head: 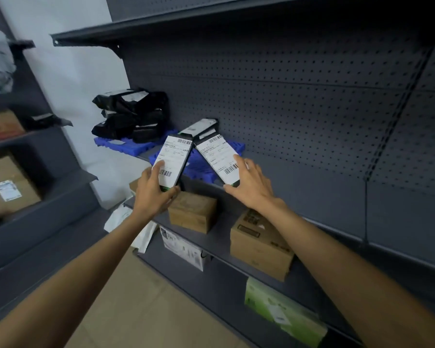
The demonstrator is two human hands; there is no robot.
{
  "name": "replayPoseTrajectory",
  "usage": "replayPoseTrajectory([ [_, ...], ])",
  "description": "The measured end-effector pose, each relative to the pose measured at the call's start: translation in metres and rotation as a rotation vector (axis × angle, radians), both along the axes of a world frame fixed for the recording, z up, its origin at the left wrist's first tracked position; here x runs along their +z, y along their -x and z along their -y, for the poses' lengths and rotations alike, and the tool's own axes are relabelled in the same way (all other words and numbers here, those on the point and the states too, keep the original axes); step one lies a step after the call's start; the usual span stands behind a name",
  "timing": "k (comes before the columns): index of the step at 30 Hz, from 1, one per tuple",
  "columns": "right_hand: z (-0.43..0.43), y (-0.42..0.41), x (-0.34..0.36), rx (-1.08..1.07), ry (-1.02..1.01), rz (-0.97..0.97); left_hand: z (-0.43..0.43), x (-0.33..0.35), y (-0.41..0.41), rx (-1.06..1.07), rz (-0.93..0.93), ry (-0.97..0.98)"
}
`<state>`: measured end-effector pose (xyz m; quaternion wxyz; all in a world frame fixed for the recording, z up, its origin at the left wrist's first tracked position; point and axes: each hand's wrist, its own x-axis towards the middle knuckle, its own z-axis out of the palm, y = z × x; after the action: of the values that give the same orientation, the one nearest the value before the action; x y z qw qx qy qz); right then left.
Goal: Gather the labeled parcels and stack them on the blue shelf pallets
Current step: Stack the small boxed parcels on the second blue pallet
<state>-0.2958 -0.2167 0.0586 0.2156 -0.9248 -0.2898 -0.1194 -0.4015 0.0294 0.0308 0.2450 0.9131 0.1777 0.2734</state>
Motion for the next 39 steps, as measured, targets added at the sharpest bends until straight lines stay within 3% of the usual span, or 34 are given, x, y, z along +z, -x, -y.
replayPoseTrajectory([
  [12, -0.080, -0.153, 0.039, -0.012, -0.015, -0.031, -0.068, 0.050, -0.158, -0.007, 0.008, 0.014],
  [20, -0.132, -0.211, 0.031, -0.163, -0.008, -0.082, -0.128, 0.054, -0.249, -0.133, -0.066, 0.018],
  [31, -0.184, -0.231, 0.002, -0.451, 0.003, -0.203, -0.182, 0.041, -0.349, -0.389, -0.203, 0.068],
  [39, -0.196, -0.223, 0.002, -0.437, 0.025, -0.211, -0.188, 0.032, -0.362, -0.530, -0.249, 0.105],
])
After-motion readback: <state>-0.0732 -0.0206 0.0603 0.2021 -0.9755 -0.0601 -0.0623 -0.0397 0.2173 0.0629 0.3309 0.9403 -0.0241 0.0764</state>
